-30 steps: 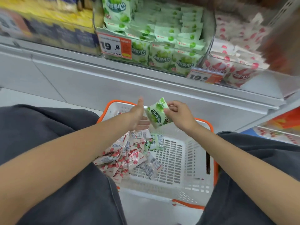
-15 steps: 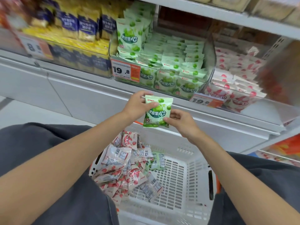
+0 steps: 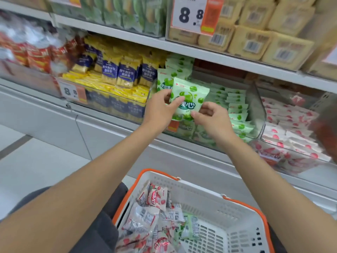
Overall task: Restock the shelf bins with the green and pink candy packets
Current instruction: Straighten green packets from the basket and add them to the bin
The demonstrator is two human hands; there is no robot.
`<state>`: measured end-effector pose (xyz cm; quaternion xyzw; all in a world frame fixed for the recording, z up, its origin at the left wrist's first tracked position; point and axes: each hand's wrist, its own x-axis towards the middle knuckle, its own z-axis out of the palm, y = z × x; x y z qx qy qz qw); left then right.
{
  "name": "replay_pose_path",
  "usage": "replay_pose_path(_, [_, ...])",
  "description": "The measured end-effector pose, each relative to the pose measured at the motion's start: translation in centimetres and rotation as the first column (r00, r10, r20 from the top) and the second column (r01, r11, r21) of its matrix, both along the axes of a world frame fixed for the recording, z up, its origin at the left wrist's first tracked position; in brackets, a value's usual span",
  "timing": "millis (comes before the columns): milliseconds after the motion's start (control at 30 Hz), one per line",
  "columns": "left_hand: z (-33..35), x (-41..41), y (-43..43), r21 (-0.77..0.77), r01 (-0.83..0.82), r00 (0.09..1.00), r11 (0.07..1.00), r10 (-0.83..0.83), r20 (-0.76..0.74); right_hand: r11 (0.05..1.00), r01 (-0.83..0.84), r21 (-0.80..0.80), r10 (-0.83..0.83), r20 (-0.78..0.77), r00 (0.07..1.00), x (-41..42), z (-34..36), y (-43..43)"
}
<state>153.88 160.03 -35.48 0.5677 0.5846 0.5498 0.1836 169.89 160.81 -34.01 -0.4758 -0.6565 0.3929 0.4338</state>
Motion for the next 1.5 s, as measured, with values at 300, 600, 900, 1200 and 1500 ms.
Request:
replay_pose_path(300, [0.6, -3.7, 6.2, -0.151, -0.264, 0.932, 0.952, 0.212, -0.295, 0.971, 0.229, 0.067, -0.238, 0.295, 0.925, -8.6, 1.1, 8.6])
replay_pose_path(600, [0.1, -3.8, 7.2, -0.139, -0.243, 0.946, 0.96, 0.204, -0.25, 0.981, 0.163, -0.103, -0.143, 0.178, 0.974, -10.0, 2.0, 9.8])
replay_pose_path(900, [-0.1, -3.8, 7.9, -0.184, -0.248, 0.947, 0.951, 0.198, -0.255, 0.979, 0.094, -0.182, -0.06, 0.186, 0.981, -9.4, 1.4, 8.9])
replay_pose_path(1200, [0.0, -3.9, 8.5, -0.216, -0.228, 0.952, 0.949, 0.172, -0.252, 0.943, 0.178, -0.281, -0.207, -0.074, 0.976, -10.7, 2.6, 9.4])
replay_pose_path(1500, [-0.3, -3.6, 8.3, -0.194, -0.261, 0.935, 0.946, 0.198, -0.294, 0.963, 0.111, -0.244, -0.131, -0.066, 0.989, -8.8, 2.3, 10.2])
